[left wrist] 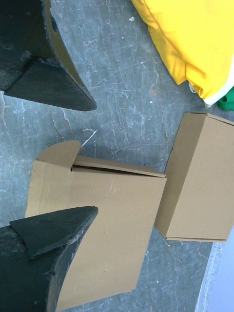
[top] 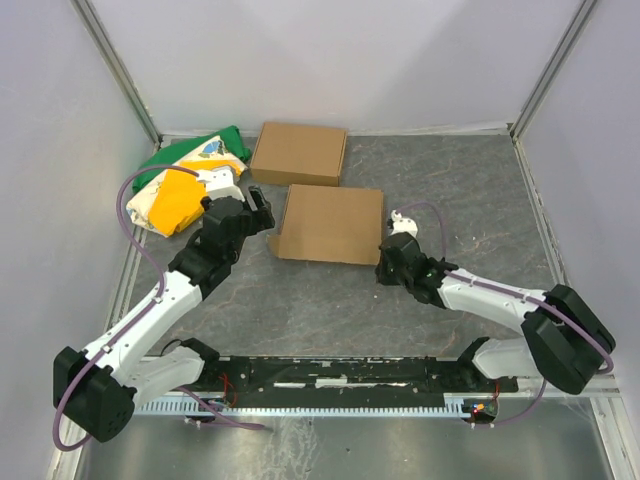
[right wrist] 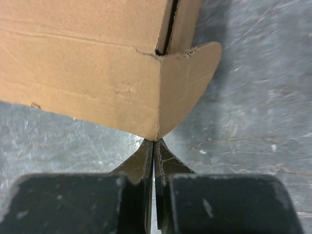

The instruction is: Fold the paper box

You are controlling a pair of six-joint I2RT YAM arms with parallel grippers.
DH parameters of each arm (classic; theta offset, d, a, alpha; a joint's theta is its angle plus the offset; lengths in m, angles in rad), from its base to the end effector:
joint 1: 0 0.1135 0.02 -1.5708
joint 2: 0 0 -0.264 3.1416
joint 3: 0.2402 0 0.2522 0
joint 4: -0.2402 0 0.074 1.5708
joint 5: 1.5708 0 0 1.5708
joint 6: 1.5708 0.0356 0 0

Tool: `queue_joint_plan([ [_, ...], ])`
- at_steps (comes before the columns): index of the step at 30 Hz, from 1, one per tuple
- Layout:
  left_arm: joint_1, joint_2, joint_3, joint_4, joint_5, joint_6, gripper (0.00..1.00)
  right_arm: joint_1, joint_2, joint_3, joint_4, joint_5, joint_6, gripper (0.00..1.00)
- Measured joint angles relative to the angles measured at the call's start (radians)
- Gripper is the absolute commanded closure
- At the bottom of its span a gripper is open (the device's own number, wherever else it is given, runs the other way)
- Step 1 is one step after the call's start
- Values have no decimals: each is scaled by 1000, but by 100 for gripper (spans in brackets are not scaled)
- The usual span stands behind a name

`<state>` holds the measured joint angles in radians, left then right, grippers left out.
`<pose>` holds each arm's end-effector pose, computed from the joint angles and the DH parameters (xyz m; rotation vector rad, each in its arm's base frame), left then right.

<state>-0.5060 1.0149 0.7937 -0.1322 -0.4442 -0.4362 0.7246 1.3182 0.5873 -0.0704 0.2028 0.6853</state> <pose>0.2107 -0.0993 0.3058 -0.2290 1.8804 -0.2154 0.1936 0.1618 0.1721 0.0516 2.3956 0.4427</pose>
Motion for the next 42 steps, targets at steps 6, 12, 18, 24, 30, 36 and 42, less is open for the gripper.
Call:
queue_joint_plan([
  [6, 0, -1, -17, 4, -23, 0, 12, -34, -80, -1, 8, 186, -29, 97],
  [12, 0, 0, -44, 10, -10, 0, 6, -169, -227, 18, -93, 267, -72, 42],
  [18, 0, -10, -126, 112, 49, -23, 3, -216, -318, 113, -235, 164, -151, 4],
  [24, 1, 51, -198, 214, 182, 24, 7, -230, -66, 302, -312, -8, -209, 1],
  [30, 0, 141, -169, 277, 267, 98, 10, -229, 107, 356, -316, -141, -220, 1],
  [36, 0, 143, -171, 307, 288, 159, 11, -229, 136, 370, -335, -190, -229, 1],
  [42, 0, 196, -171, 321, 289, 197, 9, -229, 139, 360, -327, -219, -243, 1],
])
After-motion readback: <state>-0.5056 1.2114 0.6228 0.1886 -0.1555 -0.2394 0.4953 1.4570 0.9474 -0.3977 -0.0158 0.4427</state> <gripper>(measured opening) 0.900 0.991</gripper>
